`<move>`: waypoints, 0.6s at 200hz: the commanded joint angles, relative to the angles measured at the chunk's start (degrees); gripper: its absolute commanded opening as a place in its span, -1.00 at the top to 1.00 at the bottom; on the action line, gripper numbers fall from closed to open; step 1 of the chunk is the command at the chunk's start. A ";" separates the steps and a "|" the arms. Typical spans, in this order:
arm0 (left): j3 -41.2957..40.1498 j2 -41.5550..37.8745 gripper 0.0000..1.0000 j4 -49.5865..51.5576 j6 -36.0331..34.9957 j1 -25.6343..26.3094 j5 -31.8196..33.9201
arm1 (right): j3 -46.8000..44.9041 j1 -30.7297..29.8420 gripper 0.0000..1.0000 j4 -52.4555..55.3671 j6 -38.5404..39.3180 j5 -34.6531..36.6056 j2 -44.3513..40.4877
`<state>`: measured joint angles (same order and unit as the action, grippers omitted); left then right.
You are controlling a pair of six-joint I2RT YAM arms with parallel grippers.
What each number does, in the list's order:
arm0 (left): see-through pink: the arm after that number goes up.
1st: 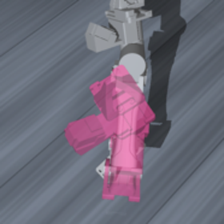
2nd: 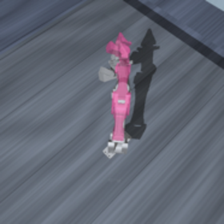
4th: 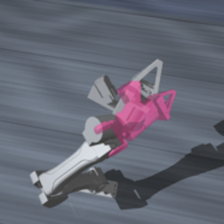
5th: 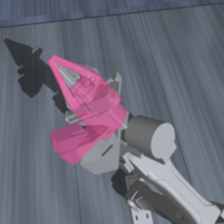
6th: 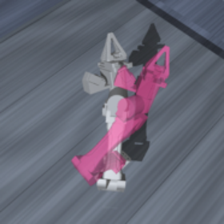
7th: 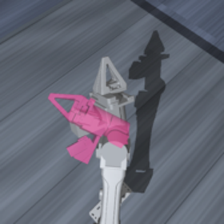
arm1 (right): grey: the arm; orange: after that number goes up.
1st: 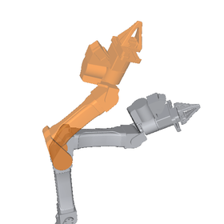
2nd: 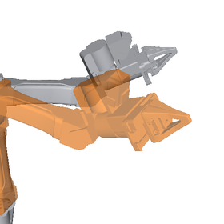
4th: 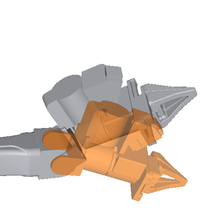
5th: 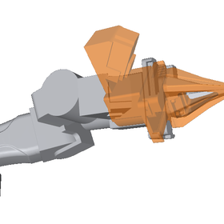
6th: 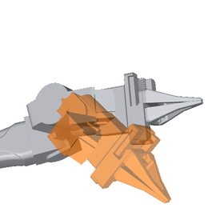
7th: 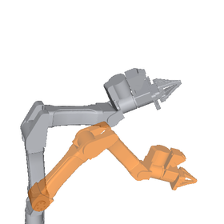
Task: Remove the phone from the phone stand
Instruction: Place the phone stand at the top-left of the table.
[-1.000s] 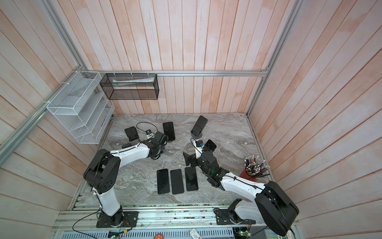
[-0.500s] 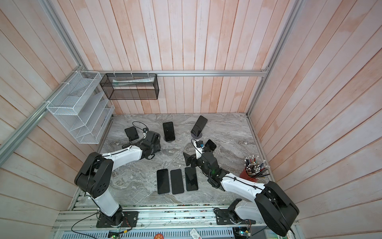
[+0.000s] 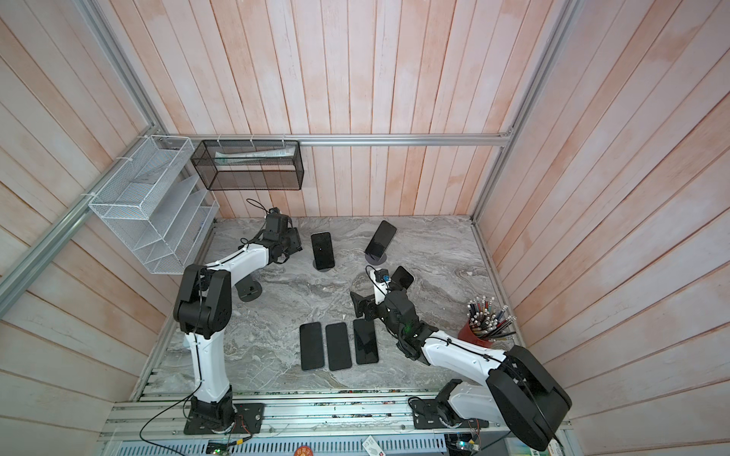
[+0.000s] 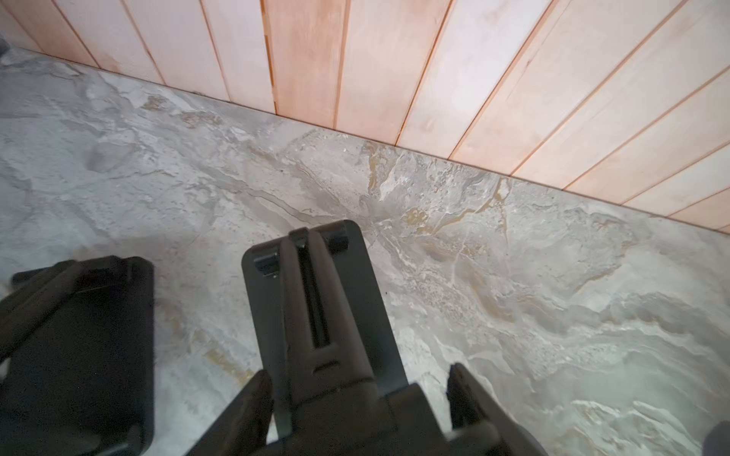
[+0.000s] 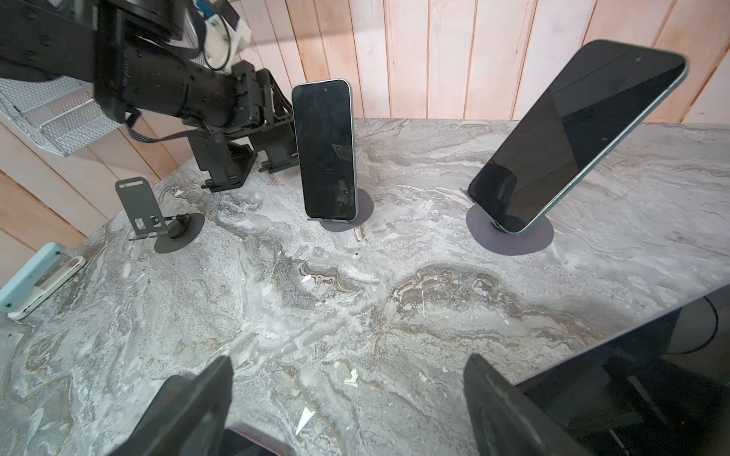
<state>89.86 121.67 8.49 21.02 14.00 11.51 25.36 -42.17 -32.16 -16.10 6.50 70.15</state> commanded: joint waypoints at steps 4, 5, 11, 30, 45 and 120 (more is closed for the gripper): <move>2.16 2.92 -0.12 3.76 -1.69 -1.06 -0.68 | -0.51 -0.28 -0.84 -0.62 -0.24 1.23 -1.13; 2.11 2.90 -0.12 3.70 -1.68 -1.07 -0.73 | -0.55 -0.28 -0.84 -0.62 -0.24 1.19 -1.14; 2.01 3.09 -0.12 3.43 -1.72 -1.16 -1.06 | -0.53 -0.28 -0.84 -0.62 -0.24 1.30 -1.14; 3.10 4.01 -0.19 4.67 -1.86 -1.34 -1.73 | -0.51 -0.26 -0.84 -0.49 -0.22 1.24 -1.02; 4.62 4.65 -0.36 6.72 -2.21 -1.34 -1.43 | -0.41 -0.23 -0.84 -0.31 -0.21 0.90 -0.98; 2.02 -13.50 -1.00 13.98 -3.87 -0.91 -5.62 | -0.83 -0.36 -0.86 -0.51 0.41 1.13 -2.16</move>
<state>95.35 120.31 21.58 18.06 12.93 8.99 25.28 -42.22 -32.14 -16.25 6.55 69.25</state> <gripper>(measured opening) 0.999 0.926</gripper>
